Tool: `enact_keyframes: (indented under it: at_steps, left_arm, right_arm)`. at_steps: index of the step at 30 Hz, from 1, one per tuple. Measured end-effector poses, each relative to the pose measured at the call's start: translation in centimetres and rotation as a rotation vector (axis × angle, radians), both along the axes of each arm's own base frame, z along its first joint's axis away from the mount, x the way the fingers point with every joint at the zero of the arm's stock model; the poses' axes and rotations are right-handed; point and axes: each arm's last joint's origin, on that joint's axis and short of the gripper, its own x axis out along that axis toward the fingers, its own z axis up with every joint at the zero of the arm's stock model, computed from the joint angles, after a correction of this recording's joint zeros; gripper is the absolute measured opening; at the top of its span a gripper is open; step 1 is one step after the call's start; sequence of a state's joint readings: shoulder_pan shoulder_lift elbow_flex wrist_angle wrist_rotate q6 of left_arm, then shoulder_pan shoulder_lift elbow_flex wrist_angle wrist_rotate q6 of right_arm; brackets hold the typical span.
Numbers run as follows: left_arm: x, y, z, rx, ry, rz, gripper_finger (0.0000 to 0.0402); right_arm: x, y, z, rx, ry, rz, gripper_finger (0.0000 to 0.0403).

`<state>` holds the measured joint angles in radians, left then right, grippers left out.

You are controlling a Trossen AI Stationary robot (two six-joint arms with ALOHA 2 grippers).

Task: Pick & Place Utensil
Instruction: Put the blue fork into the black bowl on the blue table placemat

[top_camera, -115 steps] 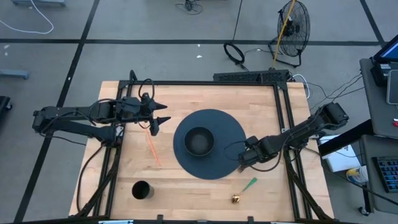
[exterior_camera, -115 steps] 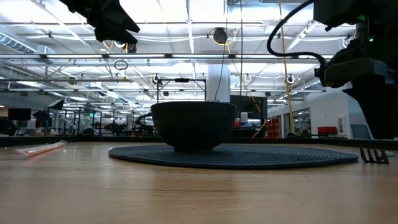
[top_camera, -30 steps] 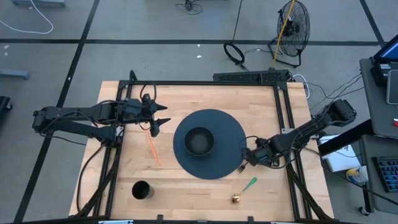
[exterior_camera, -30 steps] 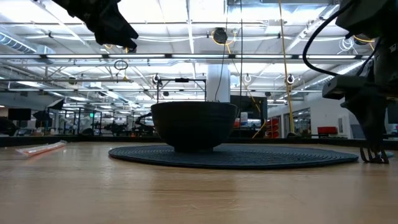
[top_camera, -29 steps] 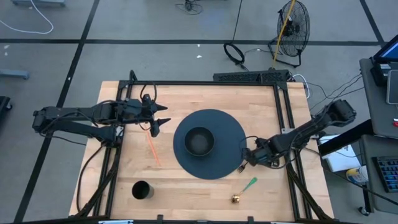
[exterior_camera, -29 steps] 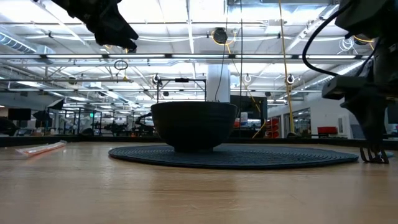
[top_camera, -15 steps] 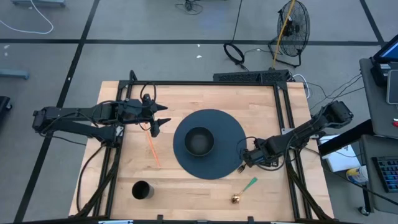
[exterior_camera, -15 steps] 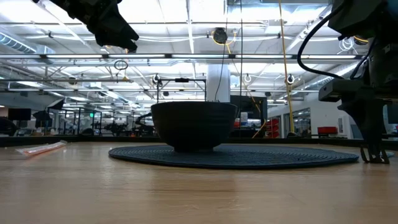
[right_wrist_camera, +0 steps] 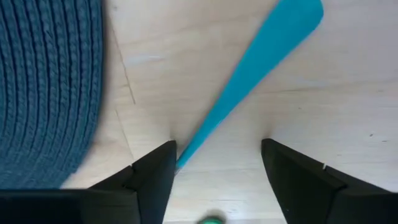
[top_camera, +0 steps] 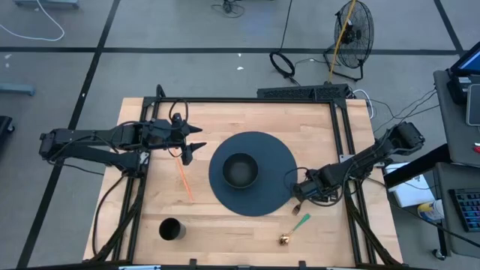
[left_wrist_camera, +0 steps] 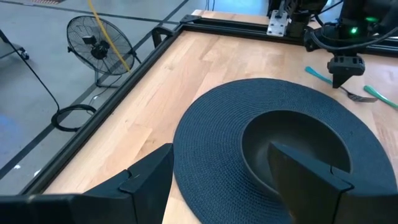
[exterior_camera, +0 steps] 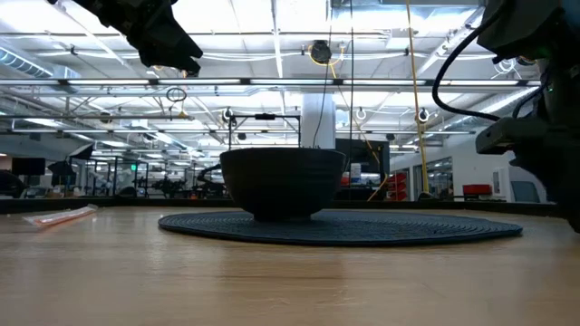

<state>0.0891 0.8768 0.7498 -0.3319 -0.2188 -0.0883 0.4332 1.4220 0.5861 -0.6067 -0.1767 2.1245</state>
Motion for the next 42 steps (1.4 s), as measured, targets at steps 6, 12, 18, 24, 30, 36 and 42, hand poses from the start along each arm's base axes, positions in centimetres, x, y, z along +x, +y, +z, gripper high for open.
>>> enact_keyframes:
  at_steps: [6,12,18,24,30,36,42]
  left_arm:
    - [0.1,0.0,0.2,0.002,-0.026,0.0,0.0266]
    - [0.2,0.0,0.4,-0.001,-0.052,-0.006,0.0266]
    - [0.2,0.0,0.5,-0.009,-0.056,-0.003,0.0266]
    - [0.2,0.0,0.5,-0.019,-0.06,0.002,0.0266]
    - [0.2,0.0,0.5,-0.029,-0.063,0.006,0.0266]
    - [0.2,0.0,0.5,-0.036,-0.066,0.01,0.0266]
    - [0.2,0.0,0.5,-0.038,-0.067,0.011,0.0266]
  right_arm:
    - [0.0,0.0,0.0,0.017,-0.003,0.061,0.0195]
    - [-0.1,0.0,0.0,0.015,-0.003,0.103,0.0156]
    - [-0.3,-0.1,0.0,0.004,0.007,0.146,0.0118]
    - [-0.1,-0.6,0.0,0.009,-0.003,0.205,0.0087]
    - [0.0,-0.9,0.0,0.014,-0.011,0.248,0.0061]
    - [0.0,-1.1,0.0,0.011,-0.01,0.278,0.0037]
    - [-0.1,-1.3,0.0,-0.018,-0.008,0.337,0.0018]
